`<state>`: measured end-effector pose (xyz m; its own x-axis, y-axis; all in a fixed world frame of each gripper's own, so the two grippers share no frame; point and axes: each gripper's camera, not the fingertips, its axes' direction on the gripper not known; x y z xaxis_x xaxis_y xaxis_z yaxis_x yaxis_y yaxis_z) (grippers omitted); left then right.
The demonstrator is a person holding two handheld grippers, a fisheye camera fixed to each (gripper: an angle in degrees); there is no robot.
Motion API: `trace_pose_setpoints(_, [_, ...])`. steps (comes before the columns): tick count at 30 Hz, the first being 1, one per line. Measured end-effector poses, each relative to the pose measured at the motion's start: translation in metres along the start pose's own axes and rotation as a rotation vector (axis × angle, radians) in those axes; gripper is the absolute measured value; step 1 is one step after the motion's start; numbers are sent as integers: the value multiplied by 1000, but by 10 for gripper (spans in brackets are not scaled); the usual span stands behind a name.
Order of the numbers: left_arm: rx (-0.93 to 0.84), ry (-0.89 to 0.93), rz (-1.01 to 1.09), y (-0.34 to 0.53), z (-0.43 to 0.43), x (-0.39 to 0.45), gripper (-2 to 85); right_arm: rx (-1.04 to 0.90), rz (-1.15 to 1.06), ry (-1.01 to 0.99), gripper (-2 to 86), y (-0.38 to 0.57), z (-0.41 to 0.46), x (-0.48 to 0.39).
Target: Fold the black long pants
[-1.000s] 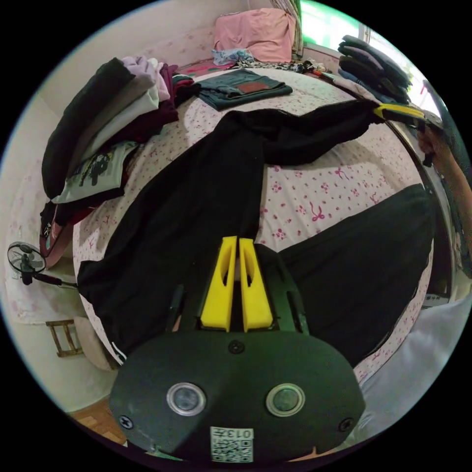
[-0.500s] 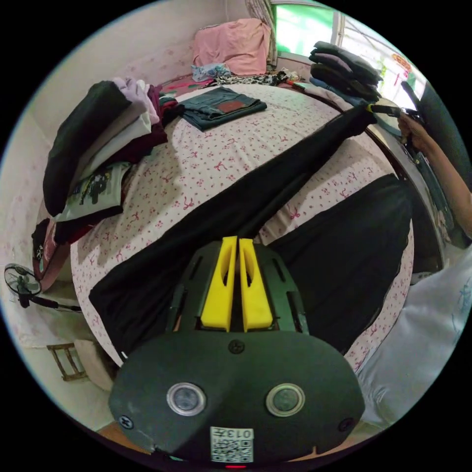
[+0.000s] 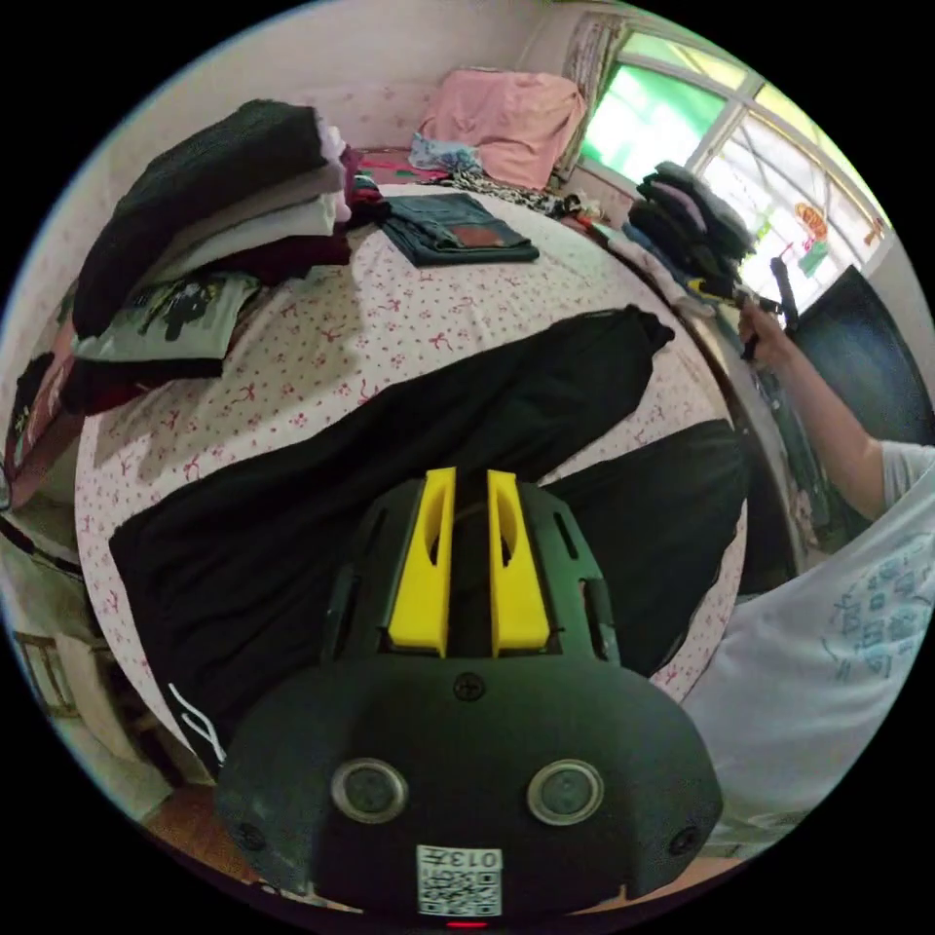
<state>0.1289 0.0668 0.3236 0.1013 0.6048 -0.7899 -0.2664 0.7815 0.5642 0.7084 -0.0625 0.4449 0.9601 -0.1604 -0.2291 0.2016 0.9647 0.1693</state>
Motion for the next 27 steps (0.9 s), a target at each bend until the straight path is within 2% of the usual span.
trace_pose_setpoints(2, [25,-27,-73,6,-15,-23,66,-13,-27,34,90,6,5,2])
trace_pose_setpoints(5, [52,-131,-260,15,-36,-68,72,-139,-20,-28,114,12,33,10])
trace_pose_setpoints(9, [76,-165,-438,9,-50,-116,71,-239,-13,-108,106,15,72,4])
trace_pose_setpoints(14, [-48,-228,-373,-36,-27,-126,62,-252,-63,-111,78,-2,80,-10])
trace_pose_setpoints(21, [-163,-374,-246,-89,6,-121,44,-284,-120,-91,62,-44,10,12])
trace_pose_setpoints(23, [-146,-364,-263,-95,4,-126,39,-370,-122,-119,32,-44,7,24])
trace_pose_setpoints(25, [-139,-343,-281,-98,-1,-132,34,-484,-114,26,33,-31,16,39])
trace_pose_setpoints(27, [-119,-371,-293,-96,-17,-137,27,-561,-113,42,48,-18,24,48])
